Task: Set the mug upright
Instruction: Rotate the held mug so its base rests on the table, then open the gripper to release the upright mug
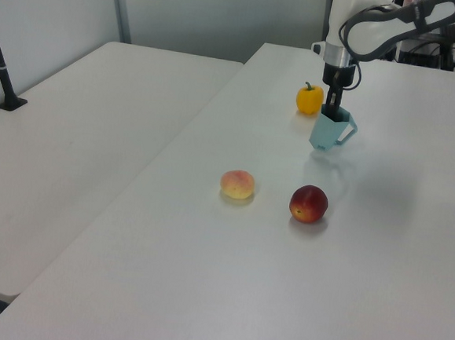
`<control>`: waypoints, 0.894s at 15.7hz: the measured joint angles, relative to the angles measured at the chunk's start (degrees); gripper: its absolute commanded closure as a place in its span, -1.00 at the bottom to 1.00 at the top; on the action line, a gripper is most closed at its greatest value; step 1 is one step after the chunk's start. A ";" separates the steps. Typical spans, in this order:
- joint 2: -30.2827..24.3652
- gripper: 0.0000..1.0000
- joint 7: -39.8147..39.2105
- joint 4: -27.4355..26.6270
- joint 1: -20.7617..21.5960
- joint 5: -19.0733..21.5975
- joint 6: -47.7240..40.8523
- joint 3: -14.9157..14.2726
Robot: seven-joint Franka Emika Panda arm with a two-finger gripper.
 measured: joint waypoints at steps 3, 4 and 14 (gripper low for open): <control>4.95 1.00 -0.28 4.92 -0.88 0.95 -2.54 0.00; 5.96 1.00 -0.28 6.37 -0.89 1.01 -3.36 0.03; 6.66 -1.00 -0.28 8.39 0.10 1.02 -5.67 0.56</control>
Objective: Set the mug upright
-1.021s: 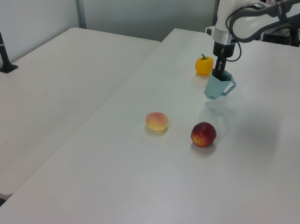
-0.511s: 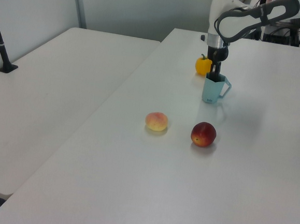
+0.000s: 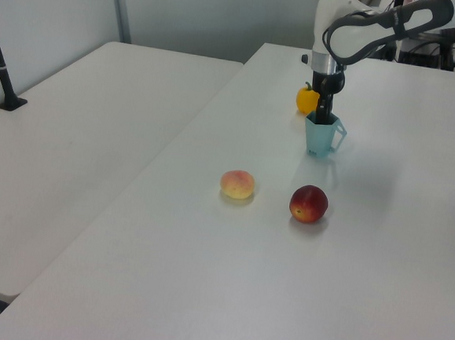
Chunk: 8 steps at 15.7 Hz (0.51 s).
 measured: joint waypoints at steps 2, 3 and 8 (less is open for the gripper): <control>-0.87 -1.00 0.00 0.77 0.73 0.00 -0.27 0.18; -1.77 -1.00 0.01 1.20 1.41 0.00 -0.42 0.22; -10.87 -1.00 7.36 4.27 4.62 0.00 -11.83 0.26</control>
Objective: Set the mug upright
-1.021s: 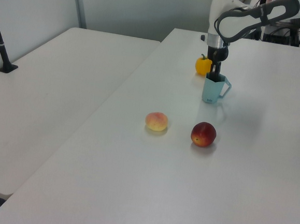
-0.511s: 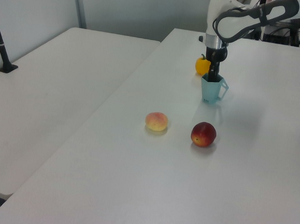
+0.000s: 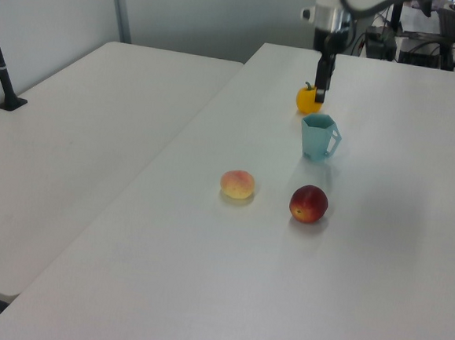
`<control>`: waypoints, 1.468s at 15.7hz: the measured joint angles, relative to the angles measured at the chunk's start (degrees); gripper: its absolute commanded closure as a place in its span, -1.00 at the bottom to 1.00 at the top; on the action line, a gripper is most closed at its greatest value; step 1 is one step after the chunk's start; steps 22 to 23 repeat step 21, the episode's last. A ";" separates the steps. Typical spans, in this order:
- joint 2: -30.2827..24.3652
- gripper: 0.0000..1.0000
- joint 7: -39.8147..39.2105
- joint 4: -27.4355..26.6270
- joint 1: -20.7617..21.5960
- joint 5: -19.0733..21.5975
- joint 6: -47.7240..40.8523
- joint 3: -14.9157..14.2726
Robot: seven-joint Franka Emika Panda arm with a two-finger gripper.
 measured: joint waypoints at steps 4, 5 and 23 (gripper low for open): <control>-7.64 -1.00 9.20 0.80 0.19 0.00 -8.70 0.85; -9.51 -1.00 12.98 0.79 0.21 0.00 -10.09 1.46; -20.41 -1.00 6.01 -7.28 5.82 -0.01 -6.61 -4.63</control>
